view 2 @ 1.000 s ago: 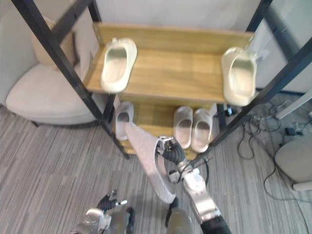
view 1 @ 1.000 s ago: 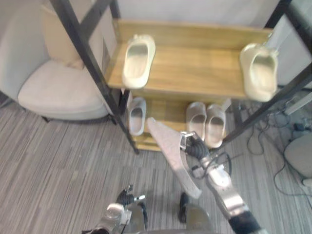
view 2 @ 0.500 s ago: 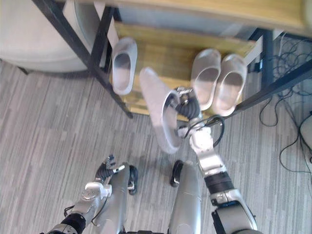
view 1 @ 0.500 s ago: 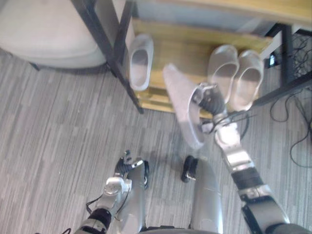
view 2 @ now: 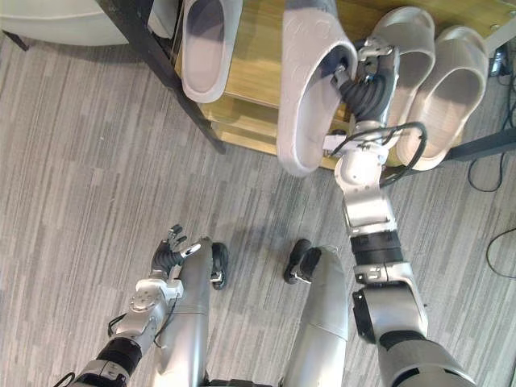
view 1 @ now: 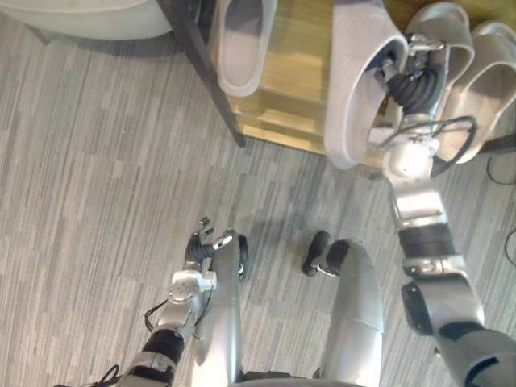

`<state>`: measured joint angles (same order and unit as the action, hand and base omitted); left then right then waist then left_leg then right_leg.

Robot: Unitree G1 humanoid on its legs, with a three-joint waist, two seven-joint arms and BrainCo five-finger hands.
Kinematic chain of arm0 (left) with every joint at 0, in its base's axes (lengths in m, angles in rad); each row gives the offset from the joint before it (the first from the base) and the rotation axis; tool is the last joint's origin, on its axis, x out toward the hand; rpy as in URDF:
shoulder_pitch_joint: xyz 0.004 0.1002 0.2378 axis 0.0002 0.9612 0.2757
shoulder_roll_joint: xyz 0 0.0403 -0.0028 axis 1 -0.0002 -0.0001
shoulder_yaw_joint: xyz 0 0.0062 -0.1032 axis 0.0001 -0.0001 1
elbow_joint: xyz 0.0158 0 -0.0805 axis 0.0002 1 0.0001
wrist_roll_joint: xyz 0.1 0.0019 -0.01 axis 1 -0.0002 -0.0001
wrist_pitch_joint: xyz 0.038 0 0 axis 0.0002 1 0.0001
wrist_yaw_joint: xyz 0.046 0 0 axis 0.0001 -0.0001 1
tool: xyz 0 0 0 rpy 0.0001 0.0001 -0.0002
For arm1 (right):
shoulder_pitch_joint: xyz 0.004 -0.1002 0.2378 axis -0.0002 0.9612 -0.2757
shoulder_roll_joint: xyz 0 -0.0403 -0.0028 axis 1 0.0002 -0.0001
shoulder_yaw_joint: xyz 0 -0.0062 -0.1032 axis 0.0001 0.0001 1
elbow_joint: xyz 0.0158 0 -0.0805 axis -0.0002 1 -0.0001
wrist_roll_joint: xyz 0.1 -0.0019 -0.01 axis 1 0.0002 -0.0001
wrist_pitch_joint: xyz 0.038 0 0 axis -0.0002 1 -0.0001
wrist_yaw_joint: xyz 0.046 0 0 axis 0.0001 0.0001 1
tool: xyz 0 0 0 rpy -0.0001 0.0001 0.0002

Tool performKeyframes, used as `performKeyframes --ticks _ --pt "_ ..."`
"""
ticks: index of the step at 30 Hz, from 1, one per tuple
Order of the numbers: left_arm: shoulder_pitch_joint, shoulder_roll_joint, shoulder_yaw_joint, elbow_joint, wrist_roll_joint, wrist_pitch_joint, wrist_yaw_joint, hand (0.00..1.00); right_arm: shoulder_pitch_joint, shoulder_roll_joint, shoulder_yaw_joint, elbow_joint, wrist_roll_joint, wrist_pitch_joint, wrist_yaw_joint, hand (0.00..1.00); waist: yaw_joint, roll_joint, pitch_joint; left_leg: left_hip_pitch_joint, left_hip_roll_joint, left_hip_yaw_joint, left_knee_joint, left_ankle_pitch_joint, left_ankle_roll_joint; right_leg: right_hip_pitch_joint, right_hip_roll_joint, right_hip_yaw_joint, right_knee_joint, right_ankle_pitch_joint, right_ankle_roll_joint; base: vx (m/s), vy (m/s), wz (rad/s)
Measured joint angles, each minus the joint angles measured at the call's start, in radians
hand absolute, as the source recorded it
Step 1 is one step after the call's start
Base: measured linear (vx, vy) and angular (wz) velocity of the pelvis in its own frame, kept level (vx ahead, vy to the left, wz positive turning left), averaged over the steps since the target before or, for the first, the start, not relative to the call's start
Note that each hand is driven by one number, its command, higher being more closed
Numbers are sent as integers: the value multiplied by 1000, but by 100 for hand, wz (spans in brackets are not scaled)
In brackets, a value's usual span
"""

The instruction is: Organize the slippers on the shoe rack

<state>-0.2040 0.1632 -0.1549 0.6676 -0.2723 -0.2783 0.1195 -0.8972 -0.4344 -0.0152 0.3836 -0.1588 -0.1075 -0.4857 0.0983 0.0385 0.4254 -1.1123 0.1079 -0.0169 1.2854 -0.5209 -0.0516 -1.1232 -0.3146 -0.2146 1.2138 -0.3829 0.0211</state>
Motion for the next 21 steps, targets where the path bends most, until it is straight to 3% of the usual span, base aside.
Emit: performKeyframes --ticks 2,14,15,21 --pt "-10 -9 1 -7 -7 0 12 0 -71 -6 -25 69 0 15 -14 100 15 0 0 -18 -5 0 -7 3 -4 -19 -9 -4 4 -5 4 19 -3 13" --pt "-26 -23 8 -7 -27 -1 14 0 -247 -44 -10 366 0 48 -12 100 31 0 0 -43 -16 -10 -12 6 -6 -24 -36 -36 4 -13 6 -6 31 6" --pt "-29 -26 8 -7 -33 -1 14 0 -258 -45 -7 382 0 48 -14 0 33 0 0 -48 -21 -14 -13 10 -7 -24 -41 -42 5 -15 4 -22 22 10" --pt "-53 -40 5 4 -44 -1 34 0 -328 -61 40 456 -38 61 -6 0 48 0 0 -63 -32 -23 -26 30 -13 -28 -56 -56 5 -16 2 -32 30 14"
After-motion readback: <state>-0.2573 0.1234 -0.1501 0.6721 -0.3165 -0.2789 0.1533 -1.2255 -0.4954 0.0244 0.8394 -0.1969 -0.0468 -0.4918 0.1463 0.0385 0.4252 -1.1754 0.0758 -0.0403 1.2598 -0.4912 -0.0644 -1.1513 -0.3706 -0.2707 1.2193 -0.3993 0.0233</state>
